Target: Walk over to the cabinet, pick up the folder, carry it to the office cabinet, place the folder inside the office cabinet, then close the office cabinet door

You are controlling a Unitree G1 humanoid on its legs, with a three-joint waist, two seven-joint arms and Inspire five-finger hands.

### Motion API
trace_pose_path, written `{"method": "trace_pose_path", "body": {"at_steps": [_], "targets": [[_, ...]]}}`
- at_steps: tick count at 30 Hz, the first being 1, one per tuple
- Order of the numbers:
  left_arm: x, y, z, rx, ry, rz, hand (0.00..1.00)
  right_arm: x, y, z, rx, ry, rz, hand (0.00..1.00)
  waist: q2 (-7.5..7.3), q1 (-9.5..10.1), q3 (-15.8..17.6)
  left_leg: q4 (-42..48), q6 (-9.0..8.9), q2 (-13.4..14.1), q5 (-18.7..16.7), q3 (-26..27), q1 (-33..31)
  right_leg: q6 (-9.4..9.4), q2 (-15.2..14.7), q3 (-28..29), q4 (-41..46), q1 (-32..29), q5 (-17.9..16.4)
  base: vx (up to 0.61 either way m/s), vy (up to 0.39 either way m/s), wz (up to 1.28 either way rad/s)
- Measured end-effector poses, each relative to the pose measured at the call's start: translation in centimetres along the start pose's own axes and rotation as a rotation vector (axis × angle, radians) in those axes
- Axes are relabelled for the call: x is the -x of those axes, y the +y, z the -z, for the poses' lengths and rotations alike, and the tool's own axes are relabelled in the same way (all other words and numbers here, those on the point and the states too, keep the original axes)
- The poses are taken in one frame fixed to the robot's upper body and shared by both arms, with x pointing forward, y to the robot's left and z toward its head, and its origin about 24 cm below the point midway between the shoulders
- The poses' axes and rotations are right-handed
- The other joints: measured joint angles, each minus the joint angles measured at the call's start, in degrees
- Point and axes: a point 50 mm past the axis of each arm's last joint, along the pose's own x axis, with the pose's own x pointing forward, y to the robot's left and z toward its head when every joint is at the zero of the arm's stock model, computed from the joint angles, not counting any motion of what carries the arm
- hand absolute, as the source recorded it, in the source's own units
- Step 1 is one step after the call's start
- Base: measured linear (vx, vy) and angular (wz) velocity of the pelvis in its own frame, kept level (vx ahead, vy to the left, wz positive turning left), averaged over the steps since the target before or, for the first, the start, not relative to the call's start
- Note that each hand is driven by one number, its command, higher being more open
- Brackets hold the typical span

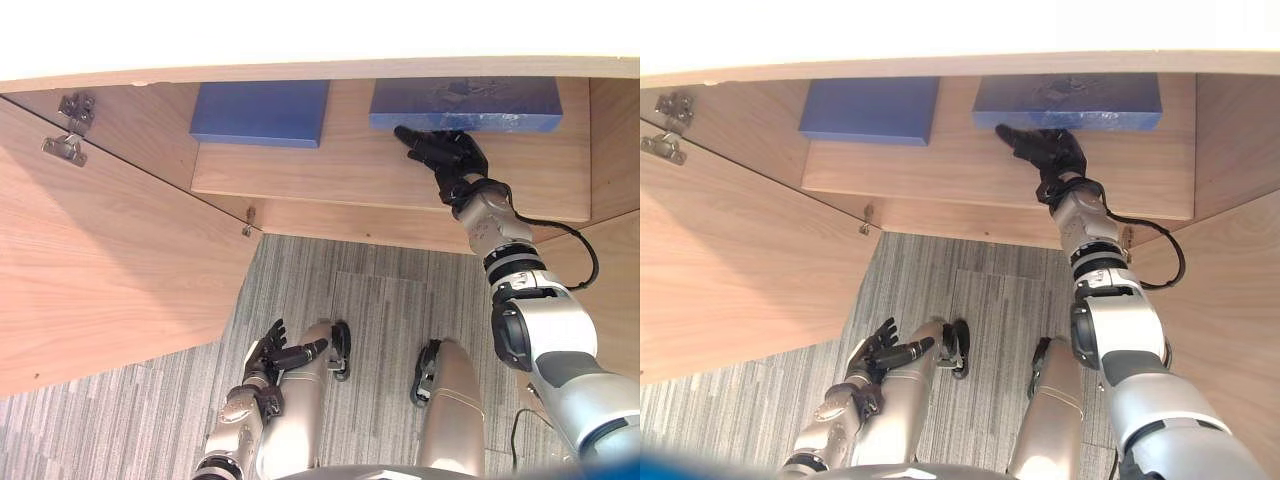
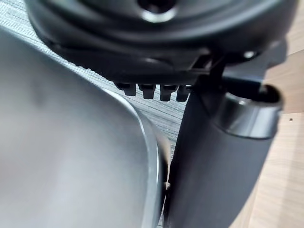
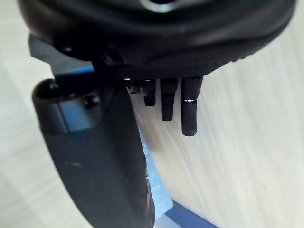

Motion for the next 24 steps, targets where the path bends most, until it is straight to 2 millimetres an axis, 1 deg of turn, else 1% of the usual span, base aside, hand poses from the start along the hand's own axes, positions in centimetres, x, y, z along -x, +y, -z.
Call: {"method": "trace_pose_path", "body": {"at_steps": [1, 2, 3, 4, 5, 6, 7, 9, 11, 12, 13, 15, 17, 18, 21, 24], "targets": [[0.0, 0.1, 0.0, -0.001, 0.0, -0.002, 1.0, 0.0, 0.0, 0.1, 0.047, 0.008, -0.005, 1.0, -0.37, 0.05, -0.2, -0.4, -0.08, 0.0, 0.1, 0.0, 0.1, 0.04, 0.0, -0.1, -0.3, 0.0, 0.2, 0.05, -0.012, -0.03], [0.0, 0.3, 0.0, -0.009, 0.002, -0.001, 1.0, 0.0, 0.2, 0.2, 0.156, 0.02, -0.02, 1.0, -0.9, 0.07, -0.5, -1.1, -0.09, 0.0, 0.4, 0.1, 0.5, -0.06, 0.0, -0.3, -1.0, 0.4, 0.5, 0.05, -0.006, -0.01], [0.0, 0.4, 0.1, -0.009, 0.006, 0.0, 1.0, 0.0, 0.4, 0.2, 0.314, 0.024, -0.038, 1.0, -0.98, -0.05, -0.5, -1.5, -0.03, 0.1, 0.5, 0.1, 1.0, -0.07, 0.0, -0.7, -1.7, 1.2, 0.7, 0.05, -0.001, 0.0], [0.0, 0.4, 0.2, -0.007, 0.008, 0.0, 1.0, 0.0, 0.6, 0.1, 0.402, 0.024, -0.046, 1.0, -1.15, -0.05, -0.6, -1.8, 0.03, 0.1, 0.5, 0.2, 1.2, -0.02, 0.0, -0.7, -2.0, 1.4, 0.9, 0.05, 0.008, 0.0], [0.1, 0.5, 0.3, -0.007, 0.009, -0.004, 1.0, 0.0, 1.0, -0.1, 0.566, 0.015, -0.065, 1.0, -1.3, -0.07, -0.6, -2.2, 0.15, 0.2, 0.6, 0.4, 1.7, 0.04, 0.0, -0.8, -2.7, 1.9, 1.1, 0.04, 0.016, -0.05], [0.1, 0.7, 0.3, -0.004, 0.008, -0.01, 1.0, 0.2, 1.3, -0.1, 0.783, -0.004, -0.08, 1.0, -1.71, 0.0, -0.8, -2.9, 0.26, 0.2, 0.8, 0.7, 2.1, 0.06, 0.0, -0.7, -3.3, 2.1, 1.4, 0.04, 0.018, -0.07], [0.1, 0.7, 0.3, -0.003, 0.007, -0.011, 1.0, 0.3, 1.6, 0.0, 0.869, -0.015, -0.091, 1.0, -1.87, 0.02, -0.8, -3.1, 0.31, 0.3, 0.8, 0.9, 2.2, 0.11, 0.1, -0.7, -3.6, 2.2, 1.6, 0.05, 0.031, -0.1], [0.1, 0.8, 0.3, -0.006, 0.001, -0.017, 1.0, 0.7, 2.5, 0.9, 1.147, -0.056, -0.126, 1.0, -2.26, -0.04, -0.7, -4.1, 0.44, 0.4, 1.0, 1.3, 3.2, 0.3, 0.1, -0.7, -4.9, 3.2, 2.2, 0.04, 0.039, -0.08], [0.1, 0.9, 0.3, -0.014, 0.003, -0.023, 1.0, 0.9, 3.0, 1.6, 1.299, -0.074, -0.142, 1.0, -2.43, 0.01, -0.7, -4.6, 0.48, 0.4, 1.0, 1.6, 3.8, 0.42, 0.1, -0.7, -5.6, 3.7, 2.5, 0.01, 0.032, -0.05], [0.1, 1.0, 0.3, -0.02, 0.002, -0.03, 1.0, 1.0, 3.4, 1.9, 1.393, -0.078, -0.154, 1.0, -2.75, 0.12, -0.8, -5.0, 0.6, 0.4, 1.1, 2.0, 4.2, 0.49, 0.0, -0.6, -6.0, 3.9, 2.8, 0.01, 0.041, -0.06], [0.1, 1.1, 0.3, -0.017, 0.0, -0.038, 1.0, 1.0, 3.6, 2.1, 1.461, -0.075, -0.165, 1.0, -3.25, 0.26, -0.9, -5.2, 0.6, 0.4, 1.1, 2.4, 4.4, 0.52, -0.1, -0.5, -6.2, 3.9, 2.9, 0.01, 0.04, -0.05], [0.1, 1.3, 0.2, -0.012, -0.003, -0.05, 1.0, 1.0, 3.6, 2.2, 1.513, -0.068, -0.176, 1.0, -3.73, 0.34, -1.0, -5.2, 0.6, 0.3, 1.1, 2.7, 4.4, 0.57, -0.4, -0.6, -6.2, 4.0, 3.0, 0.0, 0.017, -0.01], [0.1, 1.4, 0.2, -0.008, -0.004, -0.057, 1.0, 1.0, 3.9, 2.3, 1.572, -0.075, -0.183, 1.0, -3.94, 0.35, -0.9, -5.2, 0.62, 0.3, 1.1, 2.9, 4.4, 0.68, -0.6, -0.6, -6.4, 4.0, 3.2, 0.0, 0.032, 0.0], [0.2, 1.6, 0.2, 0.001, -0.003, -0.067, 1.0, 1.1, 4.3, 2.5, 1.636, -0.085, -0.195, 1.0, -4.04, 0.31, -0.9, -5.3, 0.64, 0.3, 1.1, 3.1, 4.4, 0.74, -0.6, -0.6, -6.6, 4.0, 3.4, -0.01, 0.033, -0.04], [0.2, 2.0, 0.4, 0.019, 0.006, -0.093, 1.0, 1.5, 5.2, 3.5, 1.772, -0.089, -0.236, 1.0, -4.82, 0.18, -1.2, -5.7, 0.87, 0.3, 1.3, 3.4, 4.4, 0.81, -0.7, -0.6, -7.1, 4.0, 3.7, -0.01, 0.02, -0.04], [0.3, 2.3, 0.5, 0.022, 0.008, -0.105, 1.0, 2.0, 5.6, 4.5, 1.828, -0.063, -0.288, 1.0, -5.62, 0.04, -1.6, -6.0, 0.93, 0.3, 1.3, 3.8, 4.8, 0.86, -0.7, -0.3, -7.3, 4.1, 4.0, 0.0, 0.009, -0.06]]}}
